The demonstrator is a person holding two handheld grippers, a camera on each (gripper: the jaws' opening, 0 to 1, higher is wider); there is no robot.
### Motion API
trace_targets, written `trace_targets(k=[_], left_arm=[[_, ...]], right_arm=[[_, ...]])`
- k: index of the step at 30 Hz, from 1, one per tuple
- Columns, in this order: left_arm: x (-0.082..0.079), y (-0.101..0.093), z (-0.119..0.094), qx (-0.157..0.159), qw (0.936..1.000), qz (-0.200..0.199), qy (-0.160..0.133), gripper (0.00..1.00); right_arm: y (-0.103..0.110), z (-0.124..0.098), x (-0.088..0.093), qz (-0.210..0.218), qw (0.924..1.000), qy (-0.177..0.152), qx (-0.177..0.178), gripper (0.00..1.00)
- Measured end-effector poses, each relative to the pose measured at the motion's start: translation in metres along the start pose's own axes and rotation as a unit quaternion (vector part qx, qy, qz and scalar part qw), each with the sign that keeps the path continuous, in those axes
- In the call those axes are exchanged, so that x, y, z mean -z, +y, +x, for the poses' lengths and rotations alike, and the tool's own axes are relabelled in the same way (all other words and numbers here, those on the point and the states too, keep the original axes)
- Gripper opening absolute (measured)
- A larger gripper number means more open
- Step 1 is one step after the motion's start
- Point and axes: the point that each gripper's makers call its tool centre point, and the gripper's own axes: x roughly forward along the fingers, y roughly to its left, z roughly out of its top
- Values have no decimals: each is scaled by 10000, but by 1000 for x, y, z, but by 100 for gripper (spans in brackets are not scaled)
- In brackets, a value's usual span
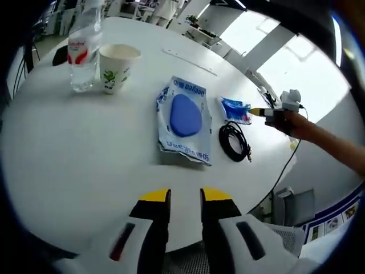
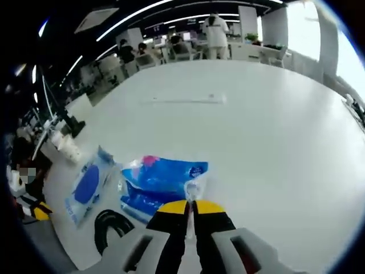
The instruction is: Arrange the tabletop items into an orderly group along one side of the table until the central work area is clear of visible clutter.
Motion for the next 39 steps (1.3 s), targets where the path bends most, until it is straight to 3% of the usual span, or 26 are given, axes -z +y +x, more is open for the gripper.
trace_targets(k=[17, 39], left_arm=[[3, 6, -6, -161, 9993, -295, -187, 19], [-7, -5, 20, -145, 9950, -910, -393, 19]], right_arm=[[-9, 9, 10, 1, 9999, 146, 36, 2], [-11, -1, 17, -69, 9998, 193, 44, 8]])
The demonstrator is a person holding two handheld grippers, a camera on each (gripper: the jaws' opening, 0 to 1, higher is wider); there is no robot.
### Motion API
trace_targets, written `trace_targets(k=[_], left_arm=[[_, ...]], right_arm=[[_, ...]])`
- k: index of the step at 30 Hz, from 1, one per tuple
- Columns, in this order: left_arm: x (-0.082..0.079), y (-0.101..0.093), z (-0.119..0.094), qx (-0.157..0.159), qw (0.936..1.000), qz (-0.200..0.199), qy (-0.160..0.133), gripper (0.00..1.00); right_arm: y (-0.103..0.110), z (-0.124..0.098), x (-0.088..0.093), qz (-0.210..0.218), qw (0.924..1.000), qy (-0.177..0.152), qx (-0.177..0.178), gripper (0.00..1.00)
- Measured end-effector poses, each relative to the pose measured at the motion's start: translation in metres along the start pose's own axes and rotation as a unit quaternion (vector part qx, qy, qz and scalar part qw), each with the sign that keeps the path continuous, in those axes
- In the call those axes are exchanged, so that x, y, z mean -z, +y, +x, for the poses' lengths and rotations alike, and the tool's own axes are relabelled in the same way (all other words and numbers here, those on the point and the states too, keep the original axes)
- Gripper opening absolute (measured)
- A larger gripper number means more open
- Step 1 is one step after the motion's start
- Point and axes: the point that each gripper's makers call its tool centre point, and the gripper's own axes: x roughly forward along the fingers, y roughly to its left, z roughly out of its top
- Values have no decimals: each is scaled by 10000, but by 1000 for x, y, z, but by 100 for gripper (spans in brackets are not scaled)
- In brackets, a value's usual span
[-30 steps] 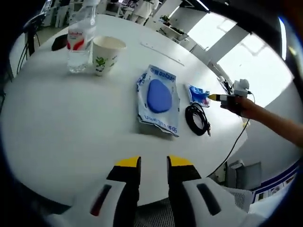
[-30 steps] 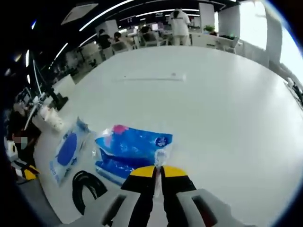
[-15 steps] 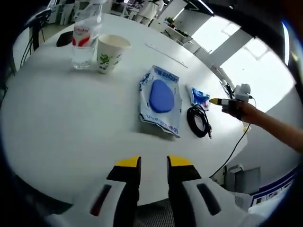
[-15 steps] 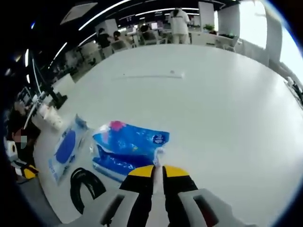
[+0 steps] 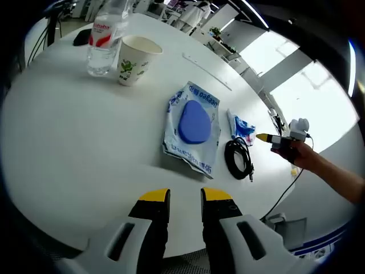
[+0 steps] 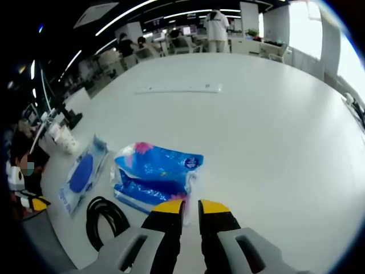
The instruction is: Arrange the tabletop items into an orderly group along one side of the table until the central work area is clear of visible clutter.
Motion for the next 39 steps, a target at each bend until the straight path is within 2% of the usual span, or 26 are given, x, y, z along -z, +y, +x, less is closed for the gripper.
trace_targets(k=[12, 21, 26, 39], left_arm=[[-8, -13, 24, 44, 9996, -257, -91, 18], [-4, -17, 40, 20, 9990, -456, -21, 18], [-1, -17, 45, -4, 9988, -494, 10, 18], [-5, -19, 56, -31, 9946, -1035, -35, 17]], right_arm=[[20, -11, 2, -319, 9995, -22, -73, 10], [37, -23, 9, -405, 9990, -83, -151, 12], [51, -28, 12, -484, 9983, -110, -300, 13], [93, -40, 34, -752, 9948, -73, -679, 16]])
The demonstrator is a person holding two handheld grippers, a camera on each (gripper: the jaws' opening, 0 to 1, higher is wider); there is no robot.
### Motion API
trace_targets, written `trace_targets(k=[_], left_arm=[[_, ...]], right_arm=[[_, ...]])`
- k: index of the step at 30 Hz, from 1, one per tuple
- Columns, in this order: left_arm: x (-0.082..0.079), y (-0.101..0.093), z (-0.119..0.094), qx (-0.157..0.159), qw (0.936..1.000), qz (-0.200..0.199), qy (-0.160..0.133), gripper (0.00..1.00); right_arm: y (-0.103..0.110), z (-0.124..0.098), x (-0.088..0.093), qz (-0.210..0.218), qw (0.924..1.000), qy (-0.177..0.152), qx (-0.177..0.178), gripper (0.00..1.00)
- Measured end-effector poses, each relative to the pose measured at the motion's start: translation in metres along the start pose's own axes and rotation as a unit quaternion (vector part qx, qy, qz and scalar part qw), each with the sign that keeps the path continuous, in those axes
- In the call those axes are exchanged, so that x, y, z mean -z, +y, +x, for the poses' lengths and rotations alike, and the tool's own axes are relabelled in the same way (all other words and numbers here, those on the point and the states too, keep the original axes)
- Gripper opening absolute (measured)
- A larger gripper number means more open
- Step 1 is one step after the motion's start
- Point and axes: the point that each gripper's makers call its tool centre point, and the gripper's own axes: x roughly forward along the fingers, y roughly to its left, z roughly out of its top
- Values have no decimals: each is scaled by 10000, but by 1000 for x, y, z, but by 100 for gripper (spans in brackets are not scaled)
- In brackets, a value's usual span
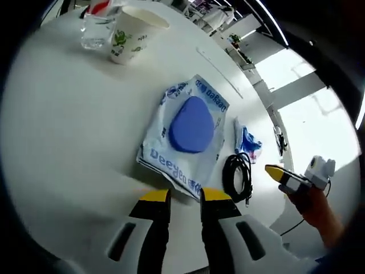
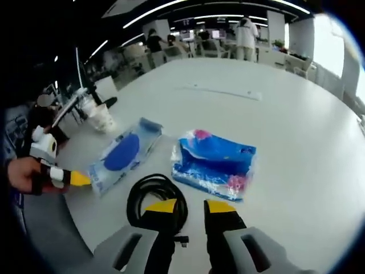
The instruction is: Arrange the tabletop items into an orderly group along one side of the table until the central work area is clear of visible clutter.
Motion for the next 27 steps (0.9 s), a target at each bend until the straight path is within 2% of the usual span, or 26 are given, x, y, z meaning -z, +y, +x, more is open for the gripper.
trace_targets(k=[7, 11, 15, 19, 22, 27], left_arm=[[2, -3, 6, -2, 9999, -153, -15, 16], [2, -2, 8, -73, 9998, -181, 5, 14], [1, -2, 10, -92, 9997, -233, 13, 13], [1, -1, 11, -117, 9997, -231, 17, 12], [2, 0, 11, -156, 9997, -176, 20, 5], [-1, 0, 12, -121, 9998, -134, 14, 0]], right_arm=[[24, -3, 10, -190, 9997, 10, -180, 18], [36, -6, 15, -101, 9995, -28, -291, 21], [39, -7, 17, 105, 9993, -112, -347, 25], [45, -7, 23, 130, 9992, -125, -366, 25], [49, -7, 28, 93, 9992, -86, -387, 25], [53, -6, 34, 91, 9991, -27, -402, 25]])
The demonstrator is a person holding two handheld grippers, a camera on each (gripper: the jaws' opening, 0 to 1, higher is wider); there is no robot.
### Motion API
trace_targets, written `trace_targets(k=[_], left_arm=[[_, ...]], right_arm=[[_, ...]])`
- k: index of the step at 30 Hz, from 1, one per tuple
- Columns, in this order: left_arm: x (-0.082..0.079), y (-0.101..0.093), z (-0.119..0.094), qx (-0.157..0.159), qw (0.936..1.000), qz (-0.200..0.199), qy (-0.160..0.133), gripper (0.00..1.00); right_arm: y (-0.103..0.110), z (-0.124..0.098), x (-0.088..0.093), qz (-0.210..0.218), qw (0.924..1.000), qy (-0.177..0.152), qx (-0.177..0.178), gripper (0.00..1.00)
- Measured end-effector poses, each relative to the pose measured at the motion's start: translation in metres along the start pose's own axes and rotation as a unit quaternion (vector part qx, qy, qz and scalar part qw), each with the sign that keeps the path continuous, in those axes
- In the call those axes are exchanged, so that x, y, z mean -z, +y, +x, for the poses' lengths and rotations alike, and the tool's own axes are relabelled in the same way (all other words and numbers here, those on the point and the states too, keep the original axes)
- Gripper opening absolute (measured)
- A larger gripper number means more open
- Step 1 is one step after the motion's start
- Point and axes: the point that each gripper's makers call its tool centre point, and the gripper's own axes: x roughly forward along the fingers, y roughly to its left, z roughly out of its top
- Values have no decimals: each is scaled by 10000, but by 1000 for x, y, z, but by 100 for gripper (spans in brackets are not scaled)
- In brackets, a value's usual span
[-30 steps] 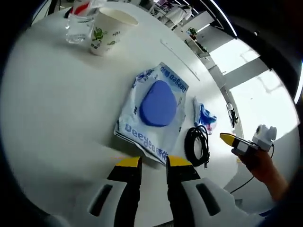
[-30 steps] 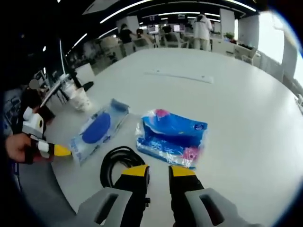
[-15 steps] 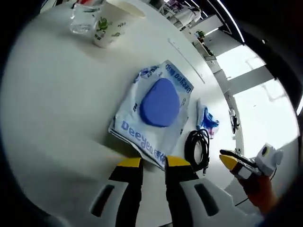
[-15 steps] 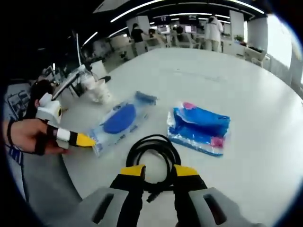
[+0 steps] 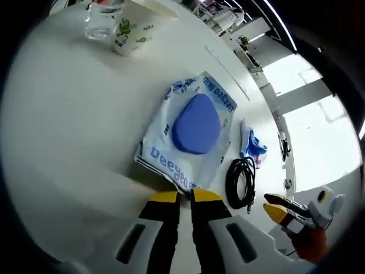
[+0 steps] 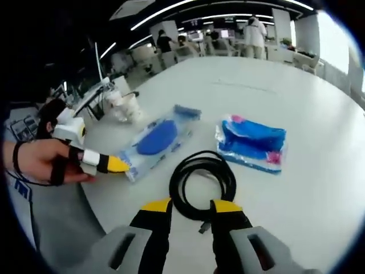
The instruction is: Arrange the tabletop items into an orderly group along one side of the table until the central work area is clear of visible clutter.
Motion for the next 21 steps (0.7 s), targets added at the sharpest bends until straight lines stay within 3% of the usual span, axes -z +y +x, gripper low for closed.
trace_targets(k=[3, 11, 17, 21], left_arm=[[-2, -2, -3, 14, 9997, 259, 17, 0], [-8, 9, -8, 6, 10000, 64, -47, 0], [-16, 8, -14, 161, 9995, -223, -140, 0], [-18, 9, -19, 216, 9994, -212, -161, 0]], right_arm=[[4, 0, 2, -23, 10000, 22, -7, 25], [7, 1, 7, 16, 10000, 50, 7, 25], [12, 0, 13, 54, 10000, 82, 14, 24], [14, 0, 14, 70, 9999, 90, 22, 24]])
